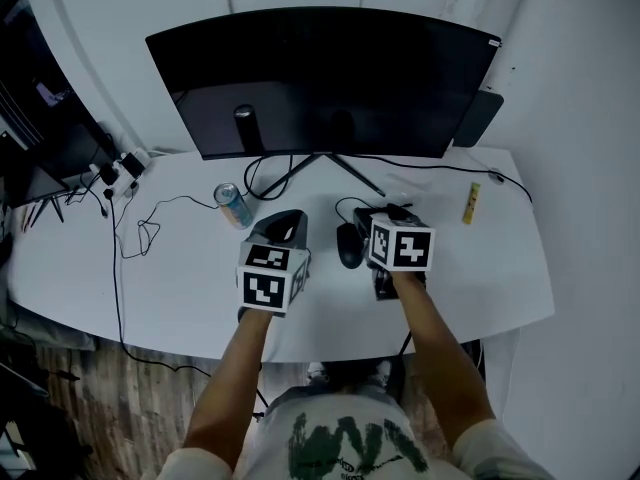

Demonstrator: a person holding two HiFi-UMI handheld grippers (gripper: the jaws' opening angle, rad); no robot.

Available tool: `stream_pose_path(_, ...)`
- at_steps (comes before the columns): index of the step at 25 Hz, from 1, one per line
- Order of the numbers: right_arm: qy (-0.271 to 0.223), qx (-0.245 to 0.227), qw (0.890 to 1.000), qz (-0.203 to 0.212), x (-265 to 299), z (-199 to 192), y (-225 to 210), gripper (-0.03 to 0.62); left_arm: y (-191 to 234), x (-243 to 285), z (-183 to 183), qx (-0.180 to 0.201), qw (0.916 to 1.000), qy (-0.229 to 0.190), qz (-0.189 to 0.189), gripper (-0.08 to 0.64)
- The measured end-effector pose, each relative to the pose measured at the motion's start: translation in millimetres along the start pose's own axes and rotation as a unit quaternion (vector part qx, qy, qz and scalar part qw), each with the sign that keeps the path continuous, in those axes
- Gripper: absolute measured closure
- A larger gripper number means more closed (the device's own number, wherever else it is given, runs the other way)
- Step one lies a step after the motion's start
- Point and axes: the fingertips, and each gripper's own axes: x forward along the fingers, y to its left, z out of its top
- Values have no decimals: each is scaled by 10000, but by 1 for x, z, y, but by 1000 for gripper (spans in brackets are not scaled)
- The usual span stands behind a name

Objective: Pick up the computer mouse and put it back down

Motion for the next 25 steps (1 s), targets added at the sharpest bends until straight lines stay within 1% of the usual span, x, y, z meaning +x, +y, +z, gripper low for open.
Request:
stream_pose_path(5, -396, -242, 9988, 135, -33, 35, -6, 343, -14, 1, 24, 61, 9999, -147, 11, 558)
stream_pose_path(9, -654, -478, 9966, 165, -59, 58, -16, 385, -30, 4, 43, 134, 9995, -286, 19, 558)
stream_pose_path(13, -924, -615, 9937, 130, -83, 77, -30, 411, -43, 7, 53, 200, 9993, -320, 45, 558)
stream_pose_path(17, -1092, -744, 9912, 112, -103, 89, -45, 438, -51, 9, 60, 217, 9991, -354, 110, 558)
stream_pose_path(21, -1202, -867, 9889, 89, -118, 95, -56, 508, -58, 7, 71, 208, 9986, -455, 167, 558)
stream_pose_path(25, -1328, -885, 9871, 88, -130, 101, -65, 573, -61, 6, 77, 230, 9984, -479, 206, 558)
